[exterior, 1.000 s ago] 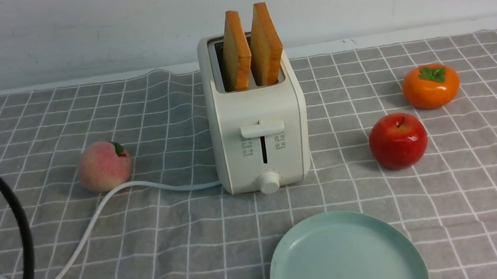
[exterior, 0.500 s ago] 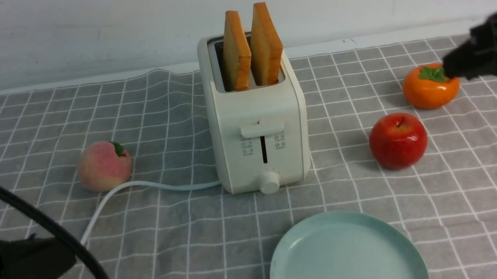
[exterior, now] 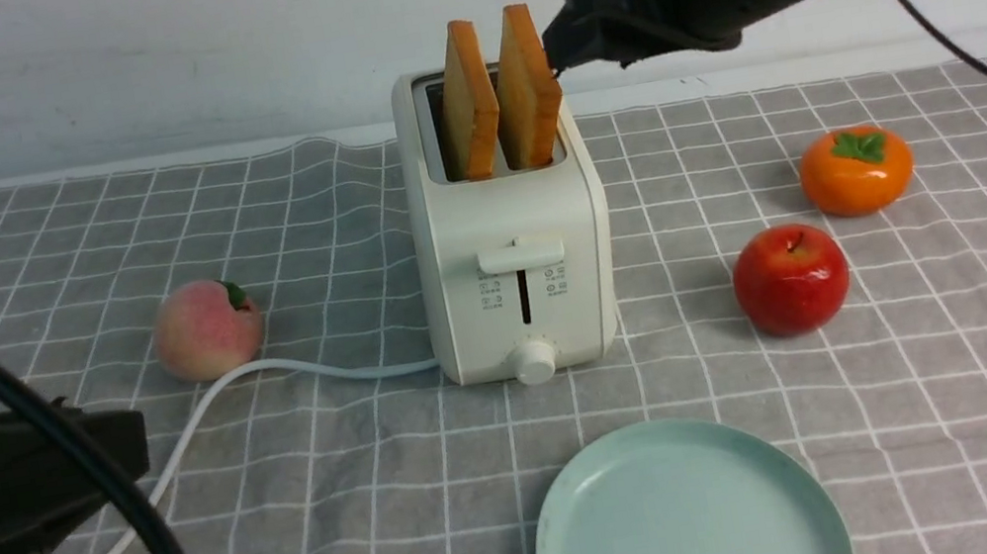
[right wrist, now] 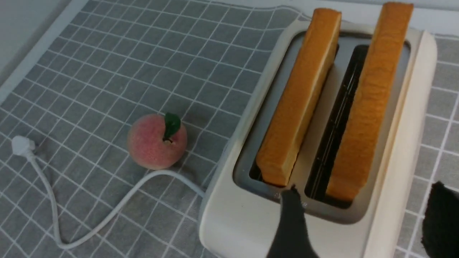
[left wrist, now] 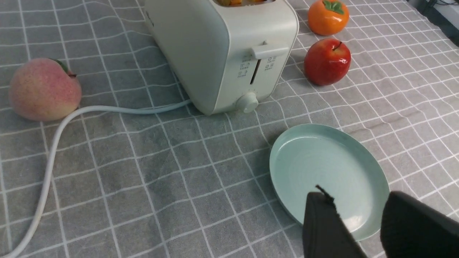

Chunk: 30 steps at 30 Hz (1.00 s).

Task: Take toasted bread from bread machine on grey coffee table place on plate.
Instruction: 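Grasp the toast slice in the toaster and pull it up out of the slot with the right gripper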

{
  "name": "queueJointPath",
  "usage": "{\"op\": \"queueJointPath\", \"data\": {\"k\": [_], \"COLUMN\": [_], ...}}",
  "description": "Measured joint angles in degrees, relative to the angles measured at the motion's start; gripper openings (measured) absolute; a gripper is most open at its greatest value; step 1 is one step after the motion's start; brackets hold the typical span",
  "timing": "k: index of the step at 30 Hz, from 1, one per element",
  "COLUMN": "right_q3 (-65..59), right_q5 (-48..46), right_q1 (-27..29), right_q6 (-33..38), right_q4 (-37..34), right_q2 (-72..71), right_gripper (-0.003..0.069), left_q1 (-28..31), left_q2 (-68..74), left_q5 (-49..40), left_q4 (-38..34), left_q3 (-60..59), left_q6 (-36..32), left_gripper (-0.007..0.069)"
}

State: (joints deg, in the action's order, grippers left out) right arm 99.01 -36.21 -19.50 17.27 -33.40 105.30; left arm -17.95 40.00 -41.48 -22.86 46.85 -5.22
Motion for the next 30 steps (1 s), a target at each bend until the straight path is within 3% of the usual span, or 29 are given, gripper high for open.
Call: {"op": "queueJointPath", "data": {"k": [13, 17, 20, 21, 23, 30], "right_q3": [0.89, 0.89, 0.89, 0.89, 0.89, 0.89], "right_q5": [12.17, 13.14, 13.42, 13.42, 13.42, 14.72], "right_q1": [-0.27, -0.33, -0.51, -0.57, -0.71, -0.66], "right_q6": [0.00, -0.05, -0.05, -0.05, -0.05, 1.91], "right_q4": [-0.48, -0.53, -0.90, -0.90, -0.84, -0.45], "right_q2": [9.12, 9.39, 9.22, 9.17, 8.17, 0.19], "right_gripper": [0.0461, 0.0379, 0.0199, 0.0187, 0.0079, 0.0078], "left_q1": [0.00, 0.00, 0.00, 0.00, 0.00, 0.00], "left_q2": [0.00, 0.00, 0.00, 0.00, 0.00, 0.00], "left_q5": [-0.07, -0.07, -0.09, -0.09, -0.09, -0.09], "left_q4": [-0.27, -0.27, -0.27, -0.27, -0.27, -0.27], "left_q3": [0.00, 0.00, 0.00, 0.00, 0.00, 0.00], "left_q6": [0.00, 0.00, 0.00, 0.00, 0.00, 0.00], "left_gripper": [0.0238, 0.0238, 0.0238, 0.0238, 0.0238, 0.0238]}}
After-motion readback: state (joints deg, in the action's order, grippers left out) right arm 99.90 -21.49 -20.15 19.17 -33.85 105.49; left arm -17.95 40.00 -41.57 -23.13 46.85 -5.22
